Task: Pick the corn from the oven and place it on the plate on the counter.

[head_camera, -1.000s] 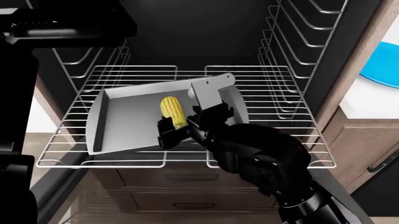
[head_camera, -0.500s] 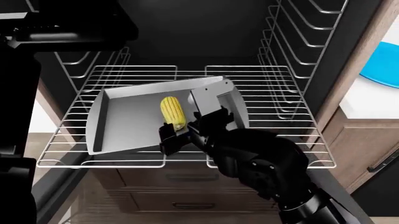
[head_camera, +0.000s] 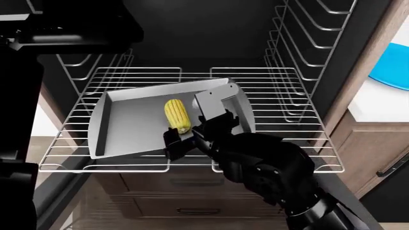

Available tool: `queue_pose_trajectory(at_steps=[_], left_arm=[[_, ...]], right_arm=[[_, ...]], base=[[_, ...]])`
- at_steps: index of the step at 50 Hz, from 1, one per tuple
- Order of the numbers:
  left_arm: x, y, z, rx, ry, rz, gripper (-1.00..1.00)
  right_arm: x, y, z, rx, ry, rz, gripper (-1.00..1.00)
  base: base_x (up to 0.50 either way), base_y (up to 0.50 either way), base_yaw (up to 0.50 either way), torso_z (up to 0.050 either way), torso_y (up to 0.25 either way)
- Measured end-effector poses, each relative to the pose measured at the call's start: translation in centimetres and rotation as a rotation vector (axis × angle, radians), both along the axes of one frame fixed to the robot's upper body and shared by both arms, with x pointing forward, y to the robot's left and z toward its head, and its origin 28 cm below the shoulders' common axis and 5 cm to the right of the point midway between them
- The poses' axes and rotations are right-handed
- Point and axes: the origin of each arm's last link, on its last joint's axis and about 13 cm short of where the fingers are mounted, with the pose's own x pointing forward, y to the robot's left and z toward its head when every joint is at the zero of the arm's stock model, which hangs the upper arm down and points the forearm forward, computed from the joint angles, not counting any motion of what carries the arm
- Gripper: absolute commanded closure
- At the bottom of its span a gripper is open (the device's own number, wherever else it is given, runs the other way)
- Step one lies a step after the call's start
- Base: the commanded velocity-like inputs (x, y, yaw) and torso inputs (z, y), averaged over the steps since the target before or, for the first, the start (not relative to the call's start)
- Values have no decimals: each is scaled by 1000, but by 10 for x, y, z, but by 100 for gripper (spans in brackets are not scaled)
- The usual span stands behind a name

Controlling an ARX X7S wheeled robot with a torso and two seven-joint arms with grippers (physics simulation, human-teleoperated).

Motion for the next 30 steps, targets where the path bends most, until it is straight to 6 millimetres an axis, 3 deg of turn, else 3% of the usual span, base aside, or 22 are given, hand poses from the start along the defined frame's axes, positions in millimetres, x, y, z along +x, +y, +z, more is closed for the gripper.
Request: queue_pose_trajectory(at_steps=[10, 11, 30], left_arm=[[0, 0, -1, -1, 2, -1, -100], [0, 0, -1, -1, 2, -1, -100], [-1, 0, -1, -5, 3, -4, -100]], right_arm=[[2, 0, -1, 0, -4, -5, -100], [2, 0, -2, 0, -4, -6, 100], [4, -4, -3, -1, -18, -35, 100]], base=[[0, 0, 0, 0, 0], [0, 0, 0, 0, 0], [0, 0, 0, 0, -1]])
